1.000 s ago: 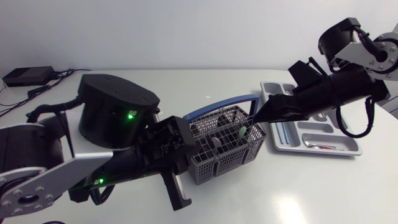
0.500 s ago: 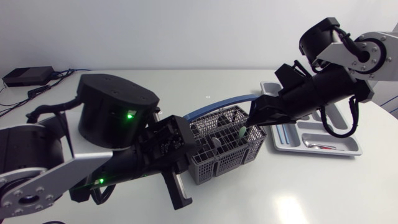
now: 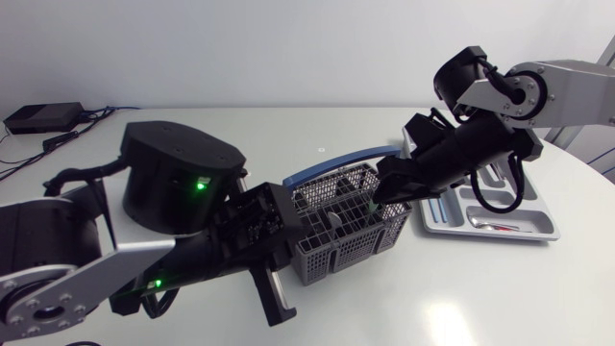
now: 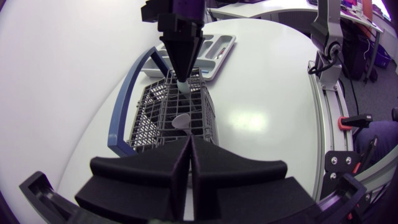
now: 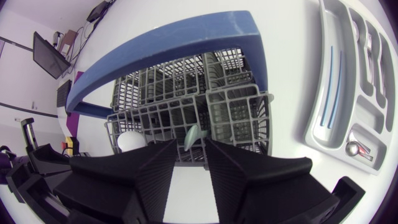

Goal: Unload the cutlery basket into the drawer organizer.

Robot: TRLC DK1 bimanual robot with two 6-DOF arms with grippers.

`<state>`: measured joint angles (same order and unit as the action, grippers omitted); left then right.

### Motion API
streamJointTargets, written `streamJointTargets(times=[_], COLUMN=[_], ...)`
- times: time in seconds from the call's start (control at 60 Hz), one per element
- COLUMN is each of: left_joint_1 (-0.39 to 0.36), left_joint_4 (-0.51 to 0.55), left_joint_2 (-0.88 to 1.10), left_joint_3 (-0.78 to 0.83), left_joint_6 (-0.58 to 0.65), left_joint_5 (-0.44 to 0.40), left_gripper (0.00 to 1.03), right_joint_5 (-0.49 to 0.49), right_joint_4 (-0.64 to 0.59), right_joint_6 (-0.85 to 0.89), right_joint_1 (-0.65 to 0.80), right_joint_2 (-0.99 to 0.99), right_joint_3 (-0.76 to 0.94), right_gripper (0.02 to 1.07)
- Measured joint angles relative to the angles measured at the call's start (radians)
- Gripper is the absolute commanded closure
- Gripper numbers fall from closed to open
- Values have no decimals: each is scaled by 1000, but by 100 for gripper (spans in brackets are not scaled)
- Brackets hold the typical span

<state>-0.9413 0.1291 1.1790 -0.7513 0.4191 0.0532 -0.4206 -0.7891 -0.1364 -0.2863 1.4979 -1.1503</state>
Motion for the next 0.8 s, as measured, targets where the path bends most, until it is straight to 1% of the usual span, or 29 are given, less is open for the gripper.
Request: streamJointTargets(times=[0.067,0.133,0.183,0.45,0.5,0.533,0.55,0.6,0.7,0.8], left_joint_1=[0,0,0,0,0,0,0,0,0,0], left_joint_4=[0,0,0,-1,-1,-1,-1,-1,-1,-1], left_joint_2=[0,0,0,0,0,0,0,0,0,0], left_joint_3=[3,5,5,5,5,5,5,5,5,5], left_joint_6=[0,0,0,0,0,0,0,0,0,0], left_joint_5=[0,0,0,0,0,0,0,0,0,0], left_gripper=[96,96,96,96,96,96,96,96,96,96], right_joint_5=[0,1,3,7,11,11,12,23,27,29], right_joint_4=[3,6,7,7,7,7,7,7,7,7], right_joint_6=[-3,-7,-14,-18,-19,-21,-21,-21,-22,-21], right_joint_1=[0,0,0,-9,-14,-16,-17,-21,-23,-27], right_joint_2=[6,10,14,27,29,32,33,36,42,45], right_joint_3=[-5,-10,-13,-19,-19,-19,-19,-19,-19,-19], right_gripper=[75,76,80,80,84,84,87,91,102,101])
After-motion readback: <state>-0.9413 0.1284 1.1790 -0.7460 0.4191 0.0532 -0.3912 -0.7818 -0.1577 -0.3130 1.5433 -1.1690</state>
